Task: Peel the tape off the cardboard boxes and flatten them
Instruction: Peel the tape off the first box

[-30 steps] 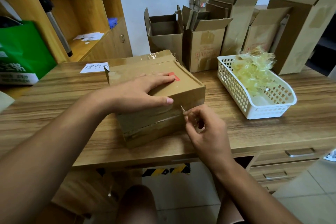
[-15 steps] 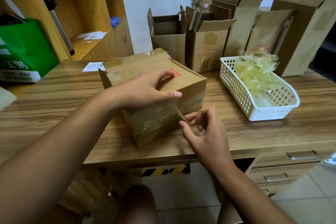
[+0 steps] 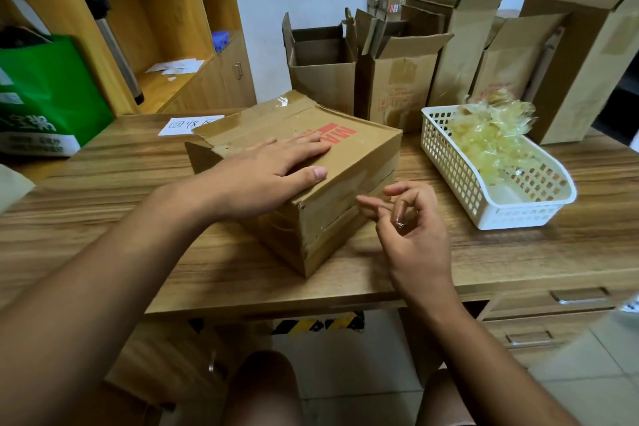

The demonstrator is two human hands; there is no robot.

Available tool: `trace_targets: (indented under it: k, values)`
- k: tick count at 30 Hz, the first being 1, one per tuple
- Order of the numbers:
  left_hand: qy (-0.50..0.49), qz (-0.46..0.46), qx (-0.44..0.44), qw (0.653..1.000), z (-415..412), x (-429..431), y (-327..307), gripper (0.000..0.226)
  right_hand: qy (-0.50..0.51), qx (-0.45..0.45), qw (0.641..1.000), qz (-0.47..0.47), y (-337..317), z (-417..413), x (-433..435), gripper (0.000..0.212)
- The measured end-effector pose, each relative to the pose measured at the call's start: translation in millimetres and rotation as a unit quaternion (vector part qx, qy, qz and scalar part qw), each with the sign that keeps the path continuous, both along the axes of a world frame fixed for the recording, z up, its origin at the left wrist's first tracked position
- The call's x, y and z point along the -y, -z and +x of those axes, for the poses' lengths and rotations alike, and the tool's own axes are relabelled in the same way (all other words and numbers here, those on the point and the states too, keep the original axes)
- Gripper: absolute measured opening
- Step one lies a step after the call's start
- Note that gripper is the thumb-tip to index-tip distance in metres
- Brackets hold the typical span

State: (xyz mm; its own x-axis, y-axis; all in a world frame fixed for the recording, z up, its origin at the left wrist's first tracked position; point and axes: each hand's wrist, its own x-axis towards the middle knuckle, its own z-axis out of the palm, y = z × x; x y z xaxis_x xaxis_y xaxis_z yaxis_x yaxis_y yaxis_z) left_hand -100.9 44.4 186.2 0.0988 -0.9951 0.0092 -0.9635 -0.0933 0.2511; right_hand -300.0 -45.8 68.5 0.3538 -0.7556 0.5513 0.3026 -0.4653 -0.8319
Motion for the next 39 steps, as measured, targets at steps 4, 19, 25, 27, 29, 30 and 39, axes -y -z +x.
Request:
trace_targets:
  k: [4,19,25,27,29,30,39]
  values:
    - [-0.005,-0.017,0.009,1.0,-0.9,1.0,3.1,0.058,-0.049,-0.004,0.999,0.008,-3.8,-3.9,-16.1,0.043]
    - [-0.051,-0.019,-0.017,0.998,-14.4,-1.1,-0.6,0.074,0.005,-0.207,0.972,-0.11,-4.0,-7.2,-33.5,0.042]
    - [0.043,0.099,-0.07,0.992,-1.1,-13.2,-18.4,0.072,0.048,-0.164,0.981,-0.094,-5.5,-11.6,-17.5,0.019]
    - [0.048,0.11,-0.066,0.991,-2.2,-13.6,-20.2,0.072,0.042,-0.153,0.984,-0.08,-7.1,-12.7,-16.9,0.018]
    - [0.039,0.102,-0.055,0.993,-6.4,-11.9,-19.8,0.07,0.044,-0.141,0.986,-0.081,-5.8,-13.4,-22.0,0.024]
    - [0.034,0.096,-0.048,0.994,-9.0,-11.1,-19.3,0.07,0.046,-0.135,0.986,-0.082,-3.4,-14.3,-26.4,0.027]
    - [-0.002,0.058,0.038,0.998,-28.1,-14.4,-16.4,0.075,0.054,-0.082,0.994,-0.043,15.7,-23.8,-51.2,0.029]
